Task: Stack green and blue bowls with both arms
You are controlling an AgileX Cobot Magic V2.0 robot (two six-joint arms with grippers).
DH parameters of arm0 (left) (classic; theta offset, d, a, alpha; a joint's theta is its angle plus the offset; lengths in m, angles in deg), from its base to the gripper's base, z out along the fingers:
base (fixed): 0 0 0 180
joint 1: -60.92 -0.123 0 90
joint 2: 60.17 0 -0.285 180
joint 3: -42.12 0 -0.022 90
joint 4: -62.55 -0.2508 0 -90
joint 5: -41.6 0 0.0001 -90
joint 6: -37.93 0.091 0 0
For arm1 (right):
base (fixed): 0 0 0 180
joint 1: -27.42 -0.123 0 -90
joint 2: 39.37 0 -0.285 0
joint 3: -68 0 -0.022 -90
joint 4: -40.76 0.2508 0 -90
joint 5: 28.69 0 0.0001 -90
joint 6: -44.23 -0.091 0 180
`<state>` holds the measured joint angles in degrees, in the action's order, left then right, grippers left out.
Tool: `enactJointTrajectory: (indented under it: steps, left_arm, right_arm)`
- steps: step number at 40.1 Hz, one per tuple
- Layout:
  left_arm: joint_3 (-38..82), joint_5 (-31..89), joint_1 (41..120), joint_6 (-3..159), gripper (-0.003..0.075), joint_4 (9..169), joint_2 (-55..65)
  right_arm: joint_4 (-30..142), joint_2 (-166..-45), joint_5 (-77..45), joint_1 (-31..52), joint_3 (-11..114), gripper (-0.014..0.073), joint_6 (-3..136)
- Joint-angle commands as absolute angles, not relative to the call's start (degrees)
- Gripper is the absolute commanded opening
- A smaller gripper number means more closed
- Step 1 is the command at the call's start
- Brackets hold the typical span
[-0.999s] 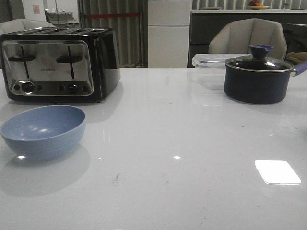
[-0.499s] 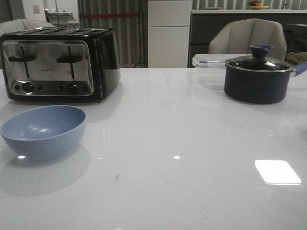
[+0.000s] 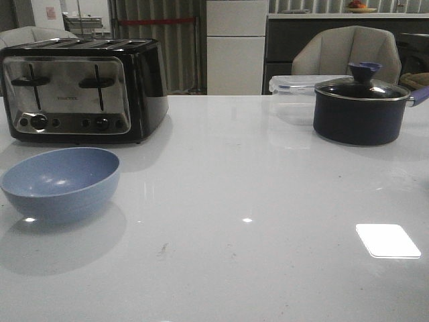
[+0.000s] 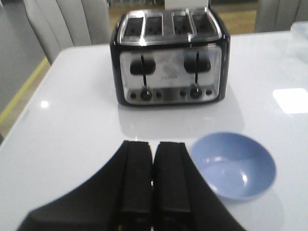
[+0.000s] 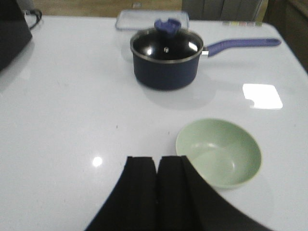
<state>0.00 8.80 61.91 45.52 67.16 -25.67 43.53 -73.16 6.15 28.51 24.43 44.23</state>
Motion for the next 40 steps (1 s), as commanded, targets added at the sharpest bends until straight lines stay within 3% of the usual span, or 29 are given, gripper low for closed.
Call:
enactJointTrajectory:
  steps: [1, 16, 20, 24, 26, 29, 40]
  left_arm:
    - [2.0, 8.9, 61.8, 45.3, 0.0098, 67.3, -23.6]
    - [2.0, 8.4, 61.8, 45.3, 0.0107, 67.5, -21.3]
    - [2.0, 7.8, 61.8, 45.3, 0.0216, 67.5, -21.3]
    - [2.0, 7.9, 61.8, 45.3, 0.0453, 67.5, -21.3]
    - [2.0, 7.9, 61.8, 45.3, 0.0536, 67.5, -21.3]
    - [2.0, 7.9, 61.8, 45.3, 0.0586, 67.5, -21.3]
    - [2.0, 9.5, 63.3, 45.3, 0.0583, 68.3, -21.3]
  right_arm:
    - [42.8, -76.3, 5.4, 29.0, 26.5, 0.0042, 44.8]
    - [42.7, -82.6, 8.9, 29.0, 26.5, 0.0075, 44.8]
    - [42.7, -82.6, 9.1, 29.0, 26.5, 0.0246, 44.8]
    - [42.7, -82.6, 8.3, 29.0, 26.5, 0.049, 44.8]
    - [42.7, -82.6, 8.0, 29.0, 26.5, 0.0566, 44.8]
    - [42.7, -82.6, 7.7, 29.0, 26.5, 0.062, 44.8]
    - [42.8, -83.7, 9.0, 29.0, 26.7, 0.0622, 44.8]
